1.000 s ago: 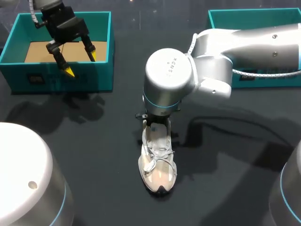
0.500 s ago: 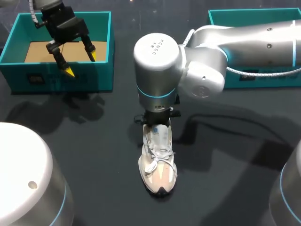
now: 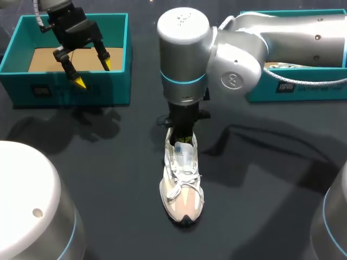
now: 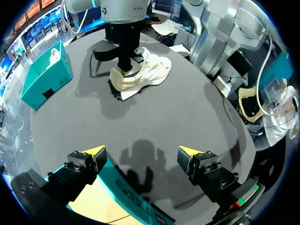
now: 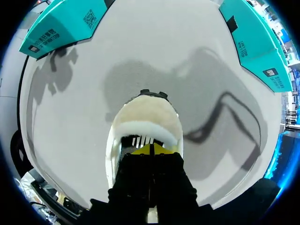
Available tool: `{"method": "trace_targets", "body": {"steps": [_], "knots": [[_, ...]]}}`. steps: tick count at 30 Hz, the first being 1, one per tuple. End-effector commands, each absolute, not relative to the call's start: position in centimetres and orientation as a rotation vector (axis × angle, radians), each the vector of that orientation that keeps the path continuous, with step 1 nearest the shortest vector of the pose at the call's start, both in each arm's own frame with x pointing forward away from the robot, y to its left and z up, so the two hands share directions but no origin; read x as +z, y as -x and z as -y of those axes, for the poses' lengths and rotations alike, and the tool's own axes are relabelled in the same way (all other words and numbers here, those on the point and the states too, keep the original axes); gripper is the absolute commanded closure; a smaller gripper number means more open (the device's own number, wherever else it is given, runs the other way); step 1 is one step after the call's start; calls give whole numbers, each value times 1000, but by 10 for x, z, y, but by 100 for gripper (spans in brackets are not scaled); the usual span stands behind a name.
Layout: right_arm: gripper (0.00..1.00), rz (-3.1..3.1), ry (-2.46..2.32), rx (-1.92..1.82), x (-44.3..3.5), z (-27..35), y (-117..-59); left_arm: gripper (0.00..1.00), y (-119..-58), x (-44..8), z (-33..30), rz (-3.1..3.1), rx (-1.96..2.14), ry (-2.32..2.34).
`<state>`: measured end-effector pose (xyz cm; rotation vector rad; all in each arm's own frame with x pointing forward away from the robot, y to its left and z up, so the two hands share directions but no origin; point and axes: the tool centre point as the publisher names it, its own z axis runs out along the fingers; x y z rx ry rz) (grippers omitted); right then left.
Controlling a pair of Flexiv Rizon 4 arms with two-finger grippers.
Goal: Take the shoe out of the shoebox, open the shoe tongue, remove and reinsert the insole, then place the shoe into the shoebox
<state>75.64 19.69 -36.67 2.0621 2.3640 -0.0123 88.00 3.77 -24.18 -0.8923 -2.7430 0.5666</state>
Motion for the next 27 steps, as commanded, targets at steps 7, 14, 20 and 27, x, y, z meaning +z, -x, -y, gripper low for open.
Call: {"method": "trace_targets", "body": {"steps": [7,14,20,27], "knots": [[100,-2431,-2070,-98,-368,-201,-754,0,-880,-242,-38,2743,564,893],[100,-2406,-2146,-207,-364,-203,-746,0,-880,-242,-38,2743,564,893],[93,-2408,-2150,-229,-357,-206,-742,0,-880,-242,-38,2743,564,893],[80,-2406,-2161,-249,-352,-207,-733,0,-880,-242,-38,2743,564,893]]}}
